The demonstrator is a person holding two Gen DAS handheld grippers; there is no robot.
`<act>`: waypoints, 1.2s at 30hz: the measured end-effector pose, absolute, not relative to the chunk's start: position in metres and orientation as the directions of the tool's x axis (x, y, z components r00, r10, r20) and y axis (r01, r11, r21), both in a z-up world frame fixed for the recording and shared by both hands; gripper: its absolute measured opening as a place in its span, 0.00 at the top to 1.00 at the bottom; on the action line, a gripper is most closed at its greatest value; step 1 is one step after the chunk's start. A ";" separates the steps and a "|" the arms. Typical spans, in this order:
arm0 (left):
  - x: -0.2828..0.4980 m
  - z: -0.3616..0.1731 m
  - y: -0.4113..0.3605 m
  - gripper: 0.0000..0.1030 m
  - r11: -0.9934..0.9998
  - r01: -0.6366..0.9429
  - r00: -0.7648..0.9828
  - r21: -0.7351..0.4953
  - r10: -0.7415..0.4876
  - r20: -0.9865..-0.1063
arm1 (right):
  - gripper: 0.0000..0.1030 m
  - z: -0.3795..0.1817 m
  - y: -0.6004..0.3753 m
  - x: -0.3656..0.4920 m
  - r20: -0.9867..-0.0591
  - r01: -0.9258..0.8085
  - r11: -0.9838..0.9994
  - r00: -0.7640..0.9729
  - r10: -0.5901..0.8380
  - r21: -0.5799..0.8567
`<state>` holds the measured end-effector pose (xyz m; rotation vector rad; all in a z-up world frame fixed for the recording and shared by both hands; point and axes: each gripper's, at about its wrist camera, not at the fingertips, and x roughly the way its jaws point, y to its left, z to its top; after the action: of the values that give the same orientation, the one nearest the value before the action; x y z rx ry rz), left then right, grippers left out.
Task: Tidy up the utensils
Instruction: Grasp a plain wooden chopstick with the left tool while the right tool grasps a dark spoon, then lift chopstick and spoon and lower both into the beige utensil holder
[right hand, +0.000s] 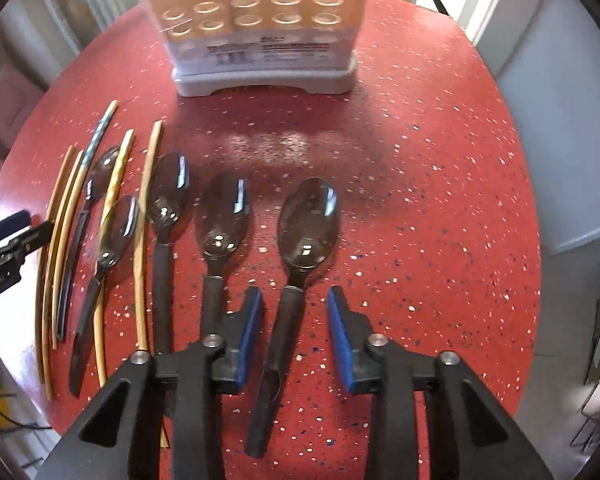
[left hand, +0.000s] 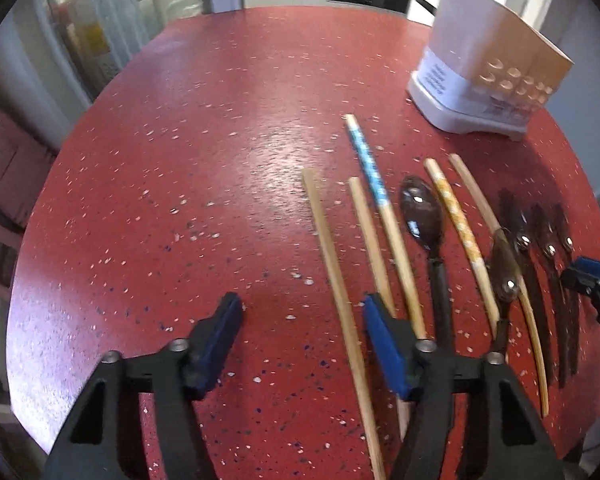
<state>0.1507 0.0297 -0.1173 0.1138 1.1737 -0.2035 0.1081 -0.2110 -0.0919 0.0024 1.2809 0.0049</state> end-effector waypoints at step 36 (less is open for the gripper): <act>0.159 0.100 -0.021 0.67 0.910 0.311 0.750 -0.275 -0.412 -0.518 | 0.88 0.069 -0.294 0.136 -0.671 -0.137 0.912 0.637 0.380 0.386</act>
<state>0.1589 -0.0214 0.1002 -0.1759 0.6058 -0.3972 0.1362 -0.2944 0.0691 0.3136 0.8318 0.3007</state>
